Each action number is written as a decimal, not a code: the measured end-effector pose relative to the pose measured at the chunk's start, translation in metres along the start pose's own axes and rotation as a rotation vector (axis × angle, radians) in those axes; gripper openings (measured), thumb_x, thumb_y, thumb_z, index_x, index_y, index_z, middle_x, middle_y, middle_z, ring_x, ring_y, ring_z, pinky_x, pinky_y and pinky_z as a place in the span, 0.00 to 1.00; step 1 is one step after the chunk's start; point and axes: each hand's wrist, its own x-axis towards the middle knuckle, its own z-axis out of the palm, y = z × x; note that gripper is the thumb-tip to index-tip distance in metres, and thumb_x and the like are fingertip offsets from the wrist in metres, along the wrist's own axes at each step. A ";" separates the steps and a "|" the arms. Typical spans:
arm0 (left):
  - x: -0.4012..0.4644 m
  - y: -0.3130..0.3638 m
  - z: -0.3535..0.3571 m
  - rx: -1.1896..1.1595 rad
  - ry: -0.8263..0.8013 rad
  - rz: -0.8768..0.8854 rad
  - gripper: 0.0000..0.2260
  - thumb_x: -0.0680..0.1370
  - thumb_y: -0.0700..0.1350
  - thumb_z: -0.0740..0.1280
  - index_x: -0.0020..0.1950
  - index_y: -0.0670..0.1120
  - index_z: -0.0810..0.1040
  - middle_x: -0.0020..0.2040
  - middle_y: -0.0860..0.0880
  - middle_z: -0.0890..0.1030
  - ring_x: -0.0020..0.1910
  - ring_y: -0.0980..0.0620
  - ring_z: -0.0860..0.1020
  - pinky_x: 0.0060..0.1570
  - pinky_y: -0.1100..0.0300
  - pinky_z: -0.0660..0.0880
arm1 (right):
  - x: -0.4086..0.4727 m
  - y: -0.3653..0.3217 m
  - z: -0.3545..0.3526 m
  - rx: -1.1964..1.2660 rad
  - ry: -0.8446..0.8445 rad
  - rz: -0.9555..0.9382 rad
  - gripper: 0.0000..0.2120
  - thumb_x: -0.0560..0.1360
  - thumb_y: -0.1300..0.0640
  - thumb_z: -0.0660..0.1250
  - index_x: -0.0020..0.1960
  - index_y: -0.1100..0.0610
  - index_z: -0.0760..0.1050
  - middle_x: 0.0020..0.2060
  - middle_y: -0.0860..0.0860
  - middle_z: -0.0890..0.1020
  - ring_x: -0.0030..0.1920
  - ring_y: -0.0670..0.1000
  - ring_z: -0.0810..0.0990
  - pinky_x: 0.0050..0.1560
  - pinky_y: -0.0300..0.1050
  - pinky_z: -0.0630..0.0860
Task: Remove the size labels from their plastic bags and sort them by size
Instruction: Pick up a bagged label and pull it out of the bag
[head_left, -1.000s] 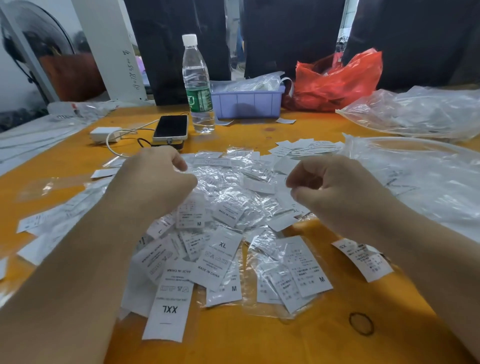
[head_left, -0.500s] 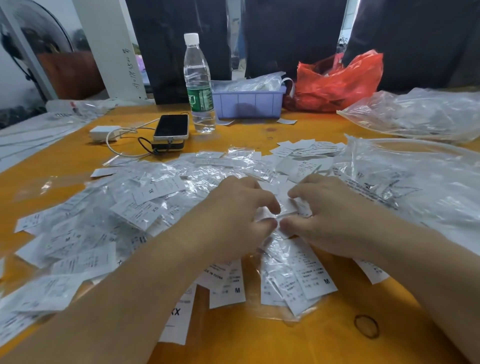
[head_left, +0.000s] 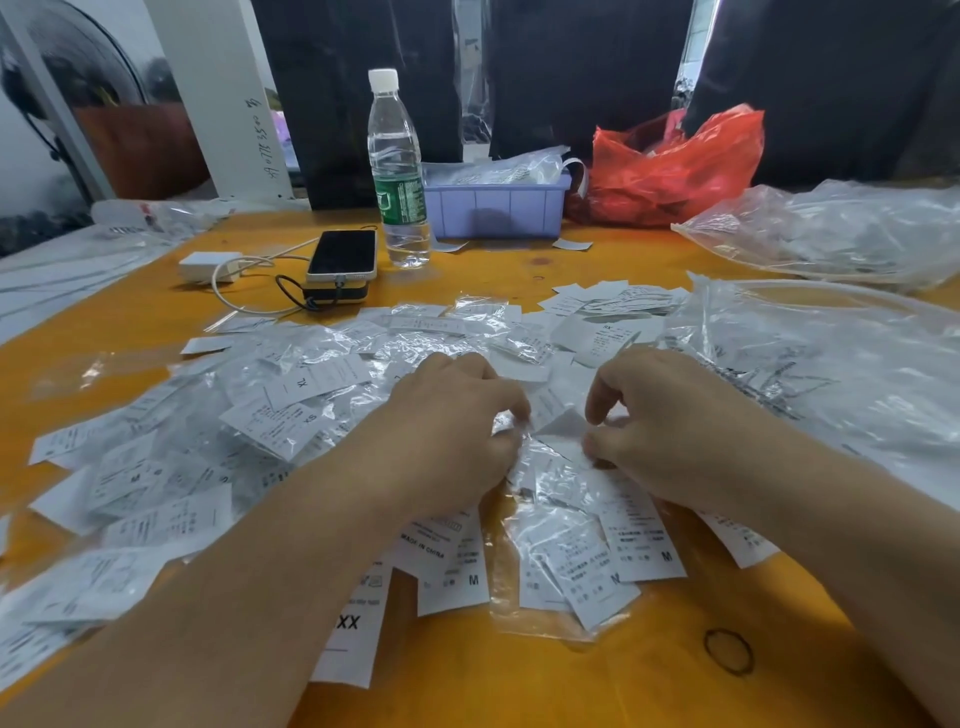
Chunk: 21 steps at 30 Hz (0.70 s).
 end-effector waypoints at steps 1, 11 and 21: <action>0.000 0.000 0.000 -0.018 0.029 0.006 0.11 0.80 0.54 0.61 0.61 0.61 0.76 0.63 0.58 0.71 0.65 0.53 0.64 0.66 0.52 0.65 | 0.000 0.000 -0.001 0.021 0.025 -0.010 0.02 0.75 0.54 0.69 0.46 0.50 0.76 0.45 0.43 0.74 0.46 0.45 0.71 0.39 0.32 0.65; -0.003 0.007 -0.007 -0.384 0.345 0.016 0.06 0.78 0.56 0.62 0.51 0.58 0.76 0.44 0.61 0.78 0.42 0.64 0.76 0.36 0.65 0.69 | -0.007 -0.011 -0.014 0.430 0.461 -0.253 0.05 0.71 0.62 0.74 0.40 0.54 0.80 0.31 0.41 0.80 0.32 0.46 0.78 0.31 0.33 0.72; -0.005 0.008 -0.008 -0.456 0.314 -0.026 0.04 0.78 0.47 0.67 0.45 0.56 0.79 0.39 0.61 0.79 0.37 0.61 0.77 0.29 0.72 0.69 | -0.006 -0.011 -0.012 0.471 0.416 -0.309 0.04 0.71 0.68 0.72 0.41 0.60 0.82 0.40 0.49 0.81 0.41 0.47 0.80 0.42 0.42 0.78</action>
